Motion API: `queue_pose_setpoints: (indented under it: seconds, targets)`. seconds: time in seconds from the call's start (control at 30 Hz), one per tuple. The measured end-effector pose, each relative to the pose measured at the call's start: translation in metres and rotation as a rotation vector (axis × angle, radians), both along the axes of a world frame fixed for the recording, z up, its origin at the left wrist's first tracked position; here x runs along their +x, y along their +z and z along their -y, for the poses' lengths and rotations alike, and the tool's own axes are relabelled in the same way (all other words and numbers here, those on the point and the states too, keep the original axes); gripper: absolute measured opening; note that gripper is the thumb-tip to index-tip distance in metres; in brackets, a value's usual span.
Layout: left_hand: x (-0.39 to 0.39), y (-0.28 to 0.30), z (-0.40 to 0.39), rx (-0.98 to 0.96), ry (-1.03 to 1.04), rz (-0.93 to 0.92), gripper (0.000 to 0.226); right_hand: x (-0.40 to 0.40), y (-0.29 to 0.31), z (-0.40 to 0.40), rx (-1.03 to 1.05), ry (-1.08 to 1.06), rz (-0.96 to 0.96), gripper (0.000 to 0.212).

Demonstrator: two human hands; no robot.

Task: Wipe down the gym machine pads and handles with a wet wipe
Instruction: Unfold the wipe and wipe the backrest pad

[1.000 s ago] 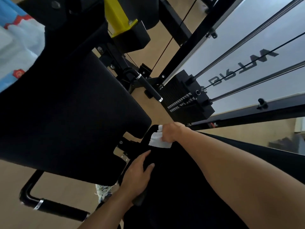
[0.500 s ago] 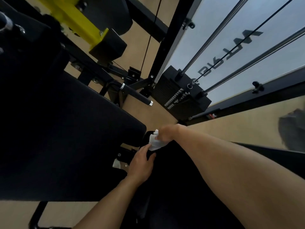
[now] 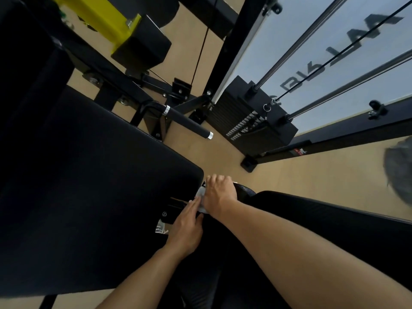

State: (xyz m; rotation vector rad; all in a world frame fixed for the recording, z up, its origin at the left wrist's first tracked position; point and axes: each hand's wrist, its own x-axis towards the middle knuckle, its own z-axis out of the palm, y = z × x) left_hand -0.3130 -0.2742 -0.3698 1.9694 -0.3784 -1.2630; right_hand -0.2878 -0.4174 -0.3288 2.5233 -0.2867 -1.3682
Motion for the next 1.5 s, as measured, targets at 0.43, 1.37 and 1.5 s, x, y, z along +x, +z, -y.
queue_pose_setpoints:
  seconds: [0.43, 1.37, 1.5]
  targets:
    - [0.010, 0.053, 0.036, -0.183, -0.076, -0.016, 0.055, -0.003, 0.065, 0.028, -0.021, -0.109, -0.154, 0.038]
    - [0.004, -0.009, -0.001, -0.037, -0.050, -0.042, 0.045, -0.003, 0.003, -0.007, 0.063, 0.101, -0.162, 0.070]
    - [-0.034, 0.006, -0.031, 0.015, 0.007, -0.021, 0.045, -0.020, 0.003, -0.029, 0.144, 0.204, -0.219, 0.073]
